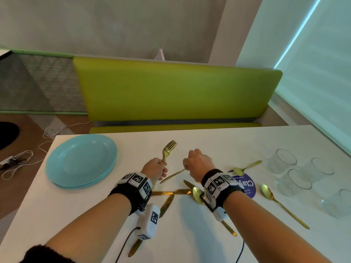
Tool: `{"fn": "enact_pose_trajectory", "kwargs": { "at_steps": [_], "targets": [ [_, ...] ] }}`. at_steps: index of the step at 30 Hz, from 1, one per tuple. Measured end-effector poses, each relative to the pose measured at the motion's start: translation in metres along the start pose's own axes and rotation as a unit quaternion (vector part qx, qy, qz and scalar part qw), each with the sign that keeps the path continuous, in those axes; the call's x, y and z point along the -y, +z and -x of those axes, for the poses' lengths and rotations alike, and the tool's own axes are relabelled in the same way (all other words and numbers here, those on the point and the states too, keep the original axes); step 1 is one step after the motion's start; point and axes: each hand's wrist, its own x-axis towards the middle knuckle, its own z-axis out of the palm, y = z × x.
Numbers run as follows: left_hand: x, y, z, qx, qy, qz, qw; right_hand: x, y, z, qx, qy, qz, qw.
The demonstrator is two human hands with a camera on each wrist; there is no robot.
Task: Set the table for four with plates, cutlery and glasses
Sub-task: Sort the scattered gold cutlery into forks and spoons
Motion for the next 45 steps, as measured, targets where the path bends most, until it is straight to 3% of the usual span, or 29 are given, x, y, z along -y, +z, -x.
{"fn": "enact_pose_trajectory", "kwargs": {
  "at_steps": [7,16,24,32,35,38,45],
  "targets": [
    [0.024,-0.039,0.049,0.122,-0.006,0.003,0.992,0.08,-0.028,0.017,0.008,-0.087,0.023,0.996],
    [0.055,-0.071,0.088,0.209,-0.047,0.052,0.976,0.145,-0.035,0.049,0.059,-0.089,0.033,0.994],
    [0.068,-0.066,0.098,0.262,-0.022,-0.052,0.963,0.156,-0.022,0.072,0.077,-0.08,0.052,0.992],
    [0.056,-0.045,0.084,0.29,-0.023,-0.08,0.953,0.124,-0.008,0.075,0.063,-0.076,0.03,0.995],
    [0.049,-0.035,0.072,0.281,-0.034,-0.05,0.958,0.101,0.002,0.064,0.028,-0.03,-0.023,0.999],
    [0.037,-0.02,0.055,0.244,-0.038,-0.043,0.968,0.071,0.01,0.054,-0.001,0.061,-0.134,0.989],
    [0.019,0.009,0.017,0.185,-0.062,0.031,0.98,-0.008,0.051,0.066,0.093,0.28,-0.205,0.933]
  ]
}}
